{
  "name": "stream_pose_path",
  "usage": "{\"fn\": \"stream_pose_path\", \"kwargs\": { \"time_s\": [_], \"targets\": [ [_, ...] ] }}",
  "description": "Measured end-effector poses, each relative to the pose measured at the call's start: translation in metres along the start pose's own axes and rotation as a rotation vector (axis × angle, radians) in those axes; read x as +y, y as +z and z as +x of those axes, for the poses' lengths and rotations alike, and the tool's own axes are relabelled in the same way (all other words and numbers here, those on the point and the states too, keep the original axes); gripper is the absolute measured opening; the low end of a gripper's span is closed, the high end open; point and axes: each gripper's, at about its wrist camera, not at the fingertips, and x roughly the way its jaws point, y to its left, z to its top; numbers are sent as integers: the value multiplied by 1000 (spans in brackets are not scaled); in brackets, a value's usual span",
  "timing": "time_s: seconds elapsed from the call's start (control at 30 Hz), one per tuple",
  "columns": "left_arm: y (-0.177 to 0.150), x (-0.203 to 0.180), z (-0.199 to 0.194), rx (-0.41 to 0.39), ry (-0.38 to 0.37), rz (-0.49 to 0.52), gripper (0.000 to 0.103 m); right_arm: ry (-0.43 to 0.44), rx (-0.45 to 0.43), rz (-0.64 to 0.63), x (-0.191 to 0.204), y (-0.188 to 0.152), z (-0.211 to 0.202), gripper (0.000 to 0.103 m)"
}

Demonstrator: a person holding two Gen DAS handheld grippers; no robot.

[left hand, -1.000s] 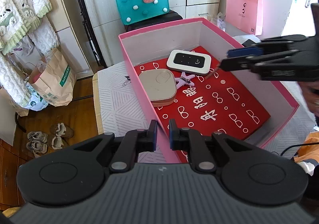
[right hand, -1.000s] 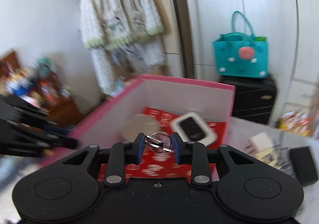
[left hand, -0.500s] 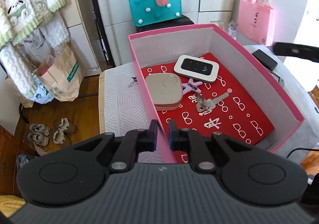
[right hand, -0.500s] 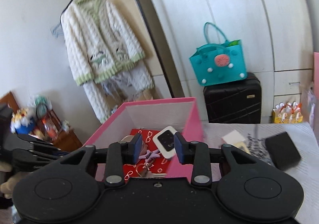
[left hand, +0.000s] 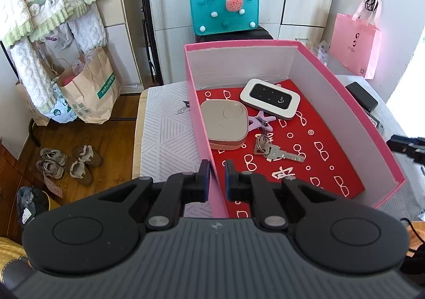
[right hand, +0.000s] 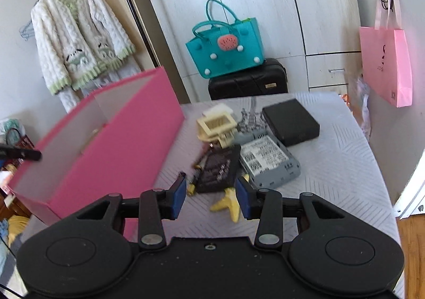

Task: Organize rigid objects
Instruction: 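Move the right tool to the black phone battery and grasp it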

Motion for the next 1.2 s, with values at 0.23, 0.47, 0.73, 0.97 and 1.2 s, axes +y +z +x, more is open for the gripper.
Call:
{"fn": "stream_pose_path", "kwargs": {
  "time_s": [0.23,0.47,0.73,0.97,1.2],
  "targets": [
    [0,-1,1,1,7,9,10,-62,-3,-40,3,2,30,47],
    [0,-1,1,0,8,6,10,-31,35,41,-12,12,50,47],
    [0,0,0,-2,3,1,10,7,34,-4,-7,10,49,3],
    [1,-1,0,-3,0,1,10,-38,67,-62,7,12,55,23],
    [2,0,-1,-4,-4,-2,10,-75,86,-82,19,10,69,54]
  ]
}}
